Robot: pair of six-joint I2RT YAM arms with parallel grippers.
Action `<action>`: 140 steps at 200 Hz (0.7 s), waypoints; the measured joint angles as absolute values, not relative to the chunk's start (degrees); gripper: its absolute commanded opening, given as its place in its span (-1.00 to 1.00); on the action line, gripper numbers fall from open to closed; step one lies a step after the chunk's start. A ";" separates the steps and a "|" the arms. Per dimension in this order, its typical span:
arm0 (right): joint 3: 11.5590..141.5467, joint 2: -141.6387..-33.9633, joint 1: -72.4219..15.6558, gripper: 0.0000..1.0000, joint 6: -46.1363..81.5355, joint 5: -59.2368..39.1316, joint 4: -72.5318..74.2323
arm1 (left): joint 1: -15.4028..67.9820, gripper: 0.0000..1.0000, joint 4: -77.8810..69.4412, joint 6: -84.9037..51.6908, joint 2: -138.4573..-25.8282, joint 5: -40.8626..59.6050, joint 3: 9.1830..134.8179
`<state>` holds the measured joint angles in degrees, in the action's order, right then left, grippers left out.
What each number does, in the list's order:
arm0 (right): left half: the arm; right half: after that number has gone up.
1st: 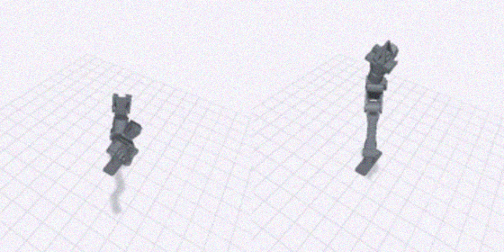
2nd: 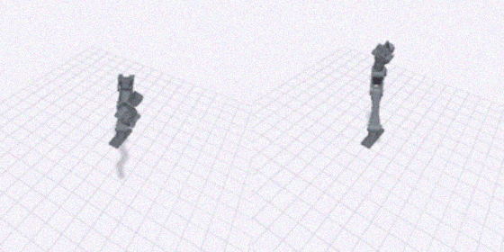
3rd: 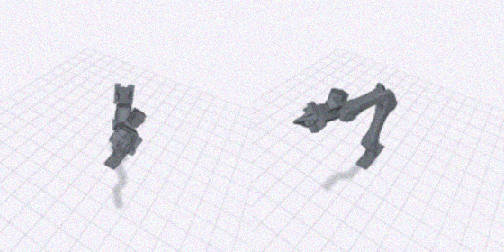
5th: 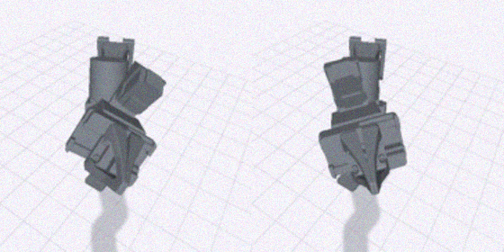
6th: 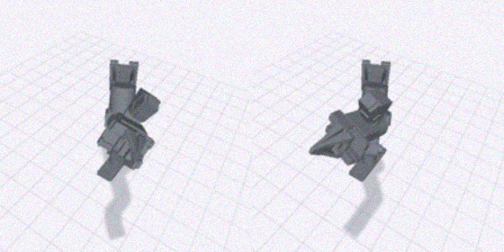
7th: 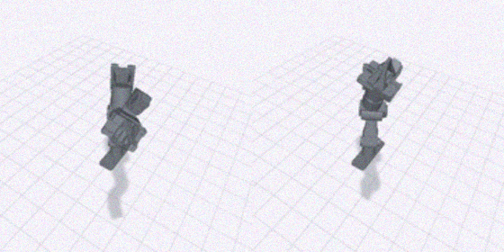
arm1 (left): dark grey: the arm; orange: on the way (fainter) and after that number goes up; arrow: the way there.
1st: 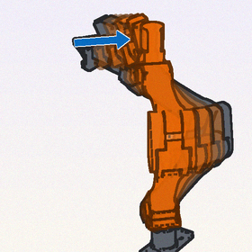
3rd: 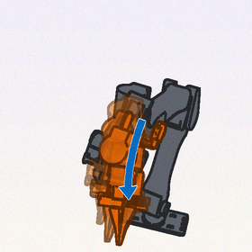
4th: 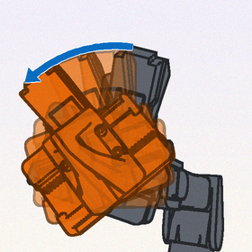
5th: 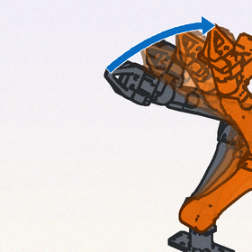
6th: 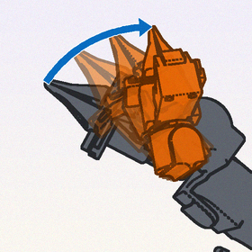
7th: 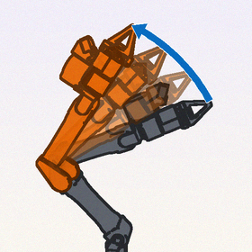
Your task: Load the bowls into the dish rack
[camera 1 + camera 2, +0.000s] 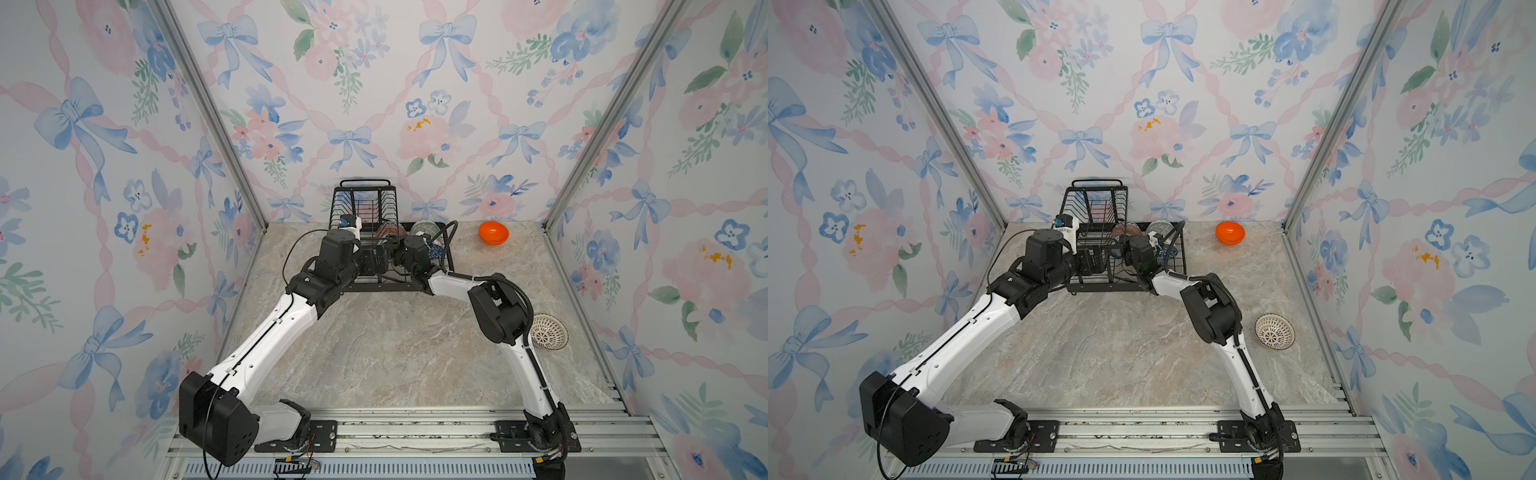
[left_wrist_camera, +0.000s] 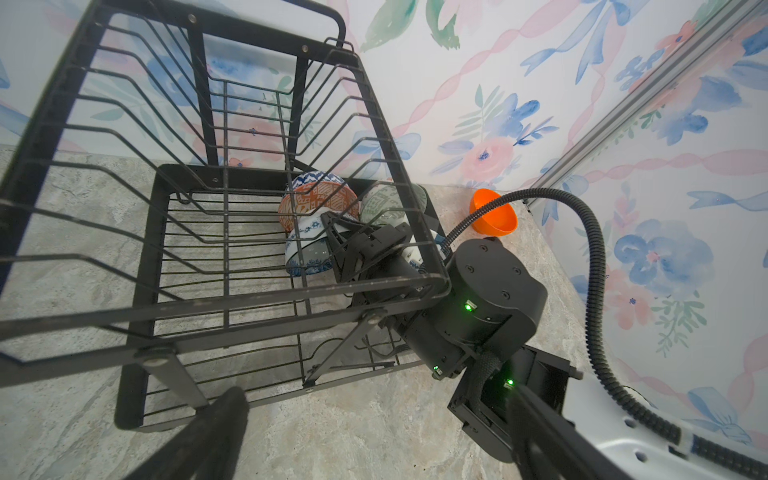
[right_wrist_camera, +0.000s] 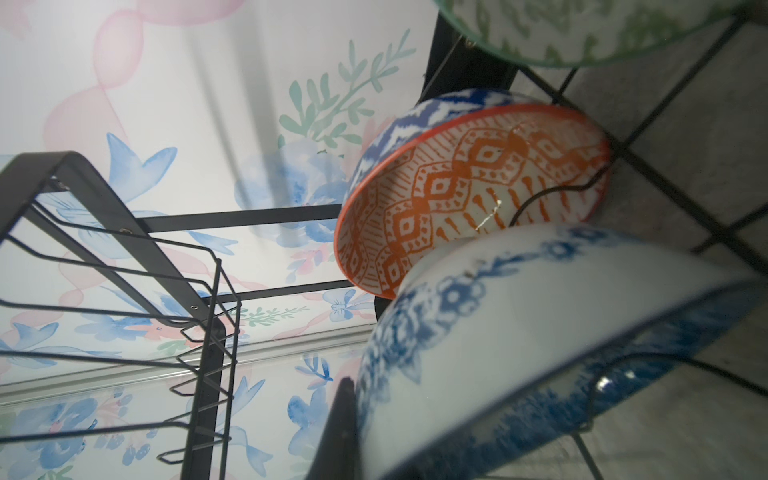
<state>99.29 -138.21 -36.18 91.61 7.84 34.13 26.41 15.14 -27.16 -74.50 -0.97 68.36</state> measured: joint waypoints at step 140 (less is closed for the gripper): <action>99.42 -137.23 -37.36 -0.68 95.61 8.21 31.31 | 26.41 0.96 15.14 -27.03 -74.11 -0.97 68.29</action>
<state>99.42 -137.23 -37.36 95.61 8.21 31.31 26.41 15.14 -27.03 -74.11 -0.97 68.29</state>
